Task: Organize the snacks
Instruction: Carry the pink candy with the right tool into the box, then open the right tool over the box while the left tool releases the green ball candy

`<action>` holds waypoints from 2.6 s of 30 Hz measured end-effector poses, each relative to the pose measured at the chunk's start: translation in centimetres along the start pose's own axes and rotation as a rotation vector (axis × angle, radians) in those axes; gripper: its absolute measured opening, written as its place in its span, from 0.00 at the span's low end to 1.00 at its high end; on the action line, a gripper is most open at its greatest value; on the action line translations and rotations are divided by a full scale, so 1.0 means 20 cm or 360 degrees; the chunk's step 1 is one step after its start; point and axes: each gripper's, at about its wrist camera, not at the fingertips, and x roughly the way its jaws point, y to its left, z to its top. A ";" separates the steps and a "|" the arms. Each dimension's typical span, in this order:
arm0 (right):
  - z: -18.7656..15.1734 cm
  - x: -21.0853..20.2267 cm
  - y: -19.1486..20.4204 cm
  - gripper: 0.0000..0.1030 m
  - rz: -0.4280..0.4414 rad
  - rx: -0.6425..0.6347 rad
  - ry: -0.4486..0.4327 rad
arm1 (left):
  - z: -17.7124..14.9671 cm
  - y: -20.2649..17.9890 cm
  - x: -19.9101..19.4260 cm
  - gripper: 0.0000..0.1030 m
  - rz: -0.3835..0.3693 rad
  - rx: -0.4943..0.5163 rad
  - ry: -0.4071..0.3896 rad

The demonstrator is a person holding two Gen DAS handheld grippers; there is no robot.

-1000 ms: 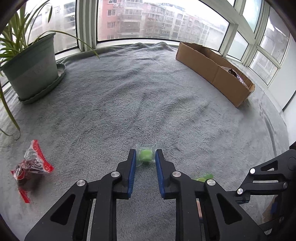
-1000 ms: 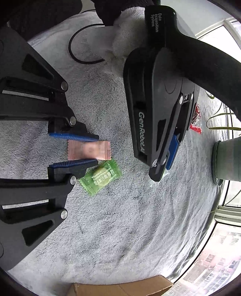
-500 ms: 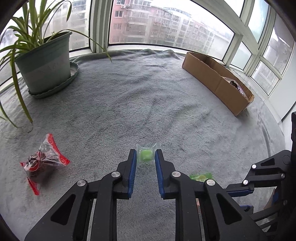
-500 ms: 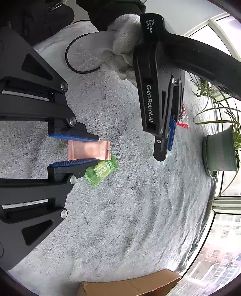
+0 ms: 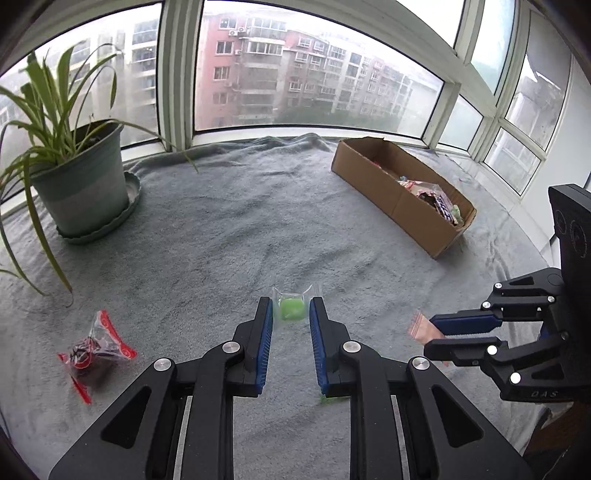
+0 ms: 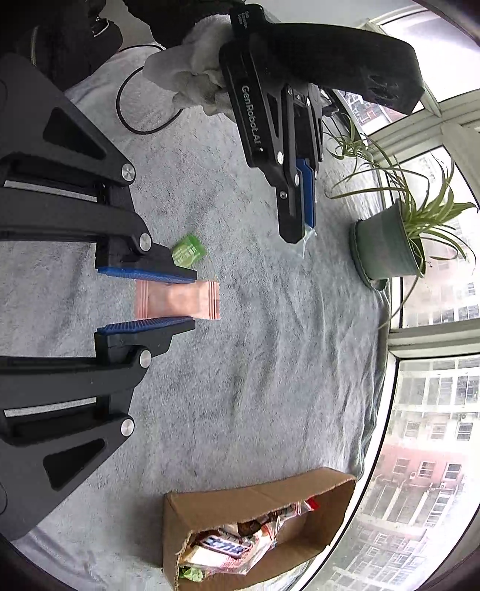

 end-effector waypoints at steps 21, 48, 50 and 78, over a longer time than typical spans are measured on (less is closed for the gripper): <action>0.01 -0.31 -0.52 0.18 -0.0220 0.0226 -0.0202 | 0.24 -0.35 0.04 0.18 -0.0122 0.0210 -0.0067; 0.06 -0.33 -1.30 0.18 -0.0525 0.0434 -0.0176 | 0.79 -0.70 0.51 0.18 -0.0185 0.0316 -0.0092; 0.05 -0.30 -1.33 0.18 -0.0518 0.0457 -0.0163 | 0.81 -0.72 0.56 0.18 -0.0185 0.0306 -0.0076; 0.05 -0.17 -1.43 0.36 -0.0564 0.0485 -0.0089 | 0.86 -0.84 0.81 0.22 -0.0202 0.0282 0.0017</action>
